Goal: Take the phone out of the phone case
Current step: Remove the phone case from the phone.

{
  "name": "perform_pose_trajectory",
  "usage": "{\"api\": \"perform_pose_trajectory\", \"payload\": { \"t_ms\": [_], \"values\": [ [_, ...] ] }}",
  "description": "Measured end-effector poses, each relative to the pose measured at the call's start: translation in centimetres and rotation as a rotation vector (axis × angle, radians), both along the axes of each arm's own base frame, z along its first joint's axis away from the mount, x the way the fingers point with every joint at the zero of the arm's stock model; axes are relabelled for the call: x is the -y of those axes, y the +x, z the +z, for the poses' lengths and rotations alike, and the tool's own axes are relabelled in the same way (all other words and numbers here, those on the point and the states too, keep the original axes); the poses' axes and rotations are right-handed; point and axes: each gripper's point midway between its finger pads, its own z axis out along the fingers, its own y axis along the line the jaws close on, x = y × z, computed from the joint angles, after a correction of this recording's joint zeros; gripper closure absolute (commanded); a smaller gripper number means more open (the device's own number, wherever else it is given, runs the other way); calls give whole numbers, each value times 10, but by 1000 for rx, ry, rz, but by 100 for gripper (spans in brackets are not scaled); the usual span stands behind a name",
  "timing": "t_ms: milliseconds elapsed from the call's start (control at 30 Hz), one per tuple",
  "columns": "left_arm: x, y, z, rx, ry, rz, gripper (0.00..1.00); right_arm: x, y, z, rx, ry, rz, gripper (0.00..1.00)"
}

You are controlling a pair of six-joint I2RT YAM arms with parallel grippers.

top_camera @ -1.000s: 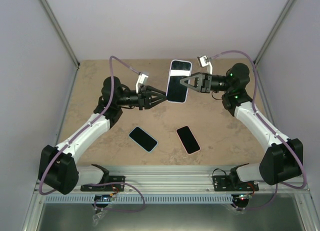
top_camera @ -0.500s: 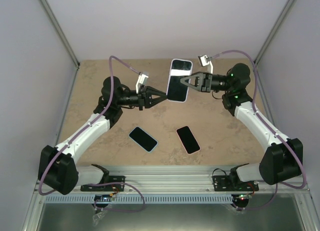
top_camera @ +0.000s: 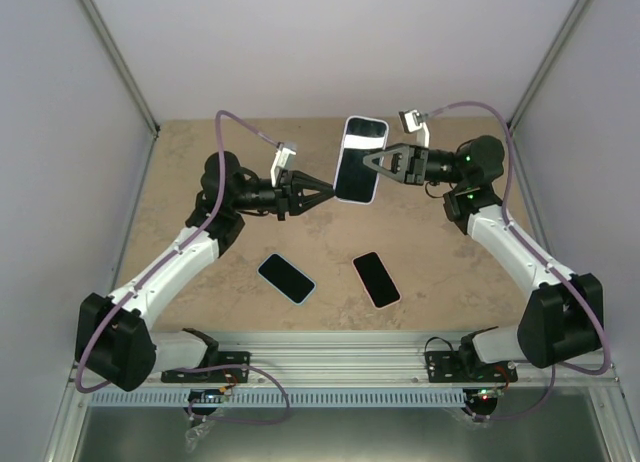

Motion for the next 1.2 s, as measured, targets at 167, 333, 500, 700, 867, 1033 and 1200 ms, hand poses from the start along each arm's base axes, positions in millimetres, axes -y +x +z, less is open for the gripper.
{"api": "perform_pose_trajectory", "payload": {
  "t_ms": [167, 333, 500, 700, 867, 1033, 1200],
  "values": [
    [0, 0, 2, 9, -2, -1, 88, 1, -2, 3, 8, 12, 5, 99],
    [0, 3, 1, 6, 2, 13, 89, 1, -5, 8, 4, 26, 18, 99],
    [0, 4, -1, 12, 5, 15, 89, 1, -11, 12, 10, 39, 35, 99],
    [0, 4, 0, 27, 4, 16, 83, 1, -13, 14, 19, 45, 40, 100],
    [0, 4, -1, 29, 9, 20, 77, 0, -15, 13, 30, 45, 46, 99],
    [0, 5, -7, -4, 29, 19, 74, -1, -13, 3, 44, 34, 37, 99],
    [0, 6, -14, -32, 47, 21, 72, -5, -12, -4, 66, 14, 33, 99]
  ]
}}
